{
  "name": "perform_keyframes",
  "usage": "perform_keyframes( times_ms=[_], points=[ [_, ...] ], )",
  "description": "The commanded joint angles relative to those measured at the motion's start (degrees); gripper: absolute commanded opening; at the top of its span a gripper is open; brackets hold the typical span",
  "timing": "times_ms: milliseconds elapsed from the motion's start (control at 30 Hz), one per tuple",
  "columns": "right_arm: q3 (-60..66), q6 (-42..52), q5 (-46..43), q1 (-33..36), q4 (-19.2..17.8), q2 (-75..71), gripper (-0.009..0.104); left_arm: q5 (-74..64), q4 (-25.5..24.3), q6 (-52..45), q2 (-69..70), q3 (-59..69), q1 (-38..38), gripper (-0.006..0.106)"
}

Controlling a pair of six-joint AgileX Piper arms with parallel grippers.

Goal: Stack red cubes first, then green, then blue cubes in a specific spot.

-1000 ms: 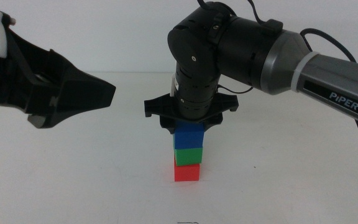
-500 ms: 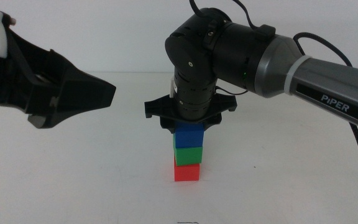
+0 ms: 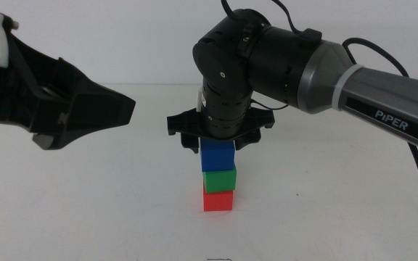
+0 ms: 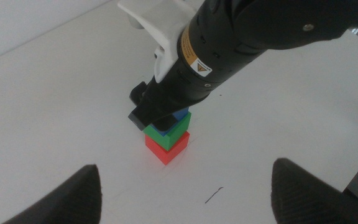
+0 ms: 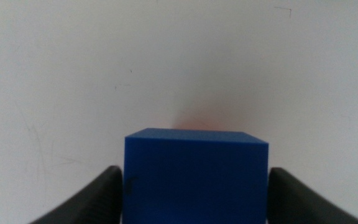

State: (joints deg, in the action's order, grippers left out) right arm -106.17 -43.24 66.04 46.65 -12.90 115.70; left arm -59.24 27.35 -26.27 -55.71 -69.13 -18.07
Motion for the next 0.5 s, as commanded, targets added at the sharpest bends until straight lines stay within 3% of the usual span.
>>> perform_keyframes(
  times_ms=[0, 167, 467],
  points=[
    [-1.9, -0.3, -1.5, -0.1, -1.8, -3.3, 0.066, 3.3, 2.3, 0.2, 0.6, -1.3, -0.1, 0.094],
    [-1.9, -0.5, -1.2, -0.1, -2.7, -4.5, 0.077, 3.3, 2.3, 0.2, 0.6, -1.3, -0.1, 0.094],
    [-0.7, 0.9, 0.2, -3.8, -4.2, -20.7, 0.078, 3.3, 2.3, 0.2, 0.6, -1.3, -0.1, 0.094]
  ],
)
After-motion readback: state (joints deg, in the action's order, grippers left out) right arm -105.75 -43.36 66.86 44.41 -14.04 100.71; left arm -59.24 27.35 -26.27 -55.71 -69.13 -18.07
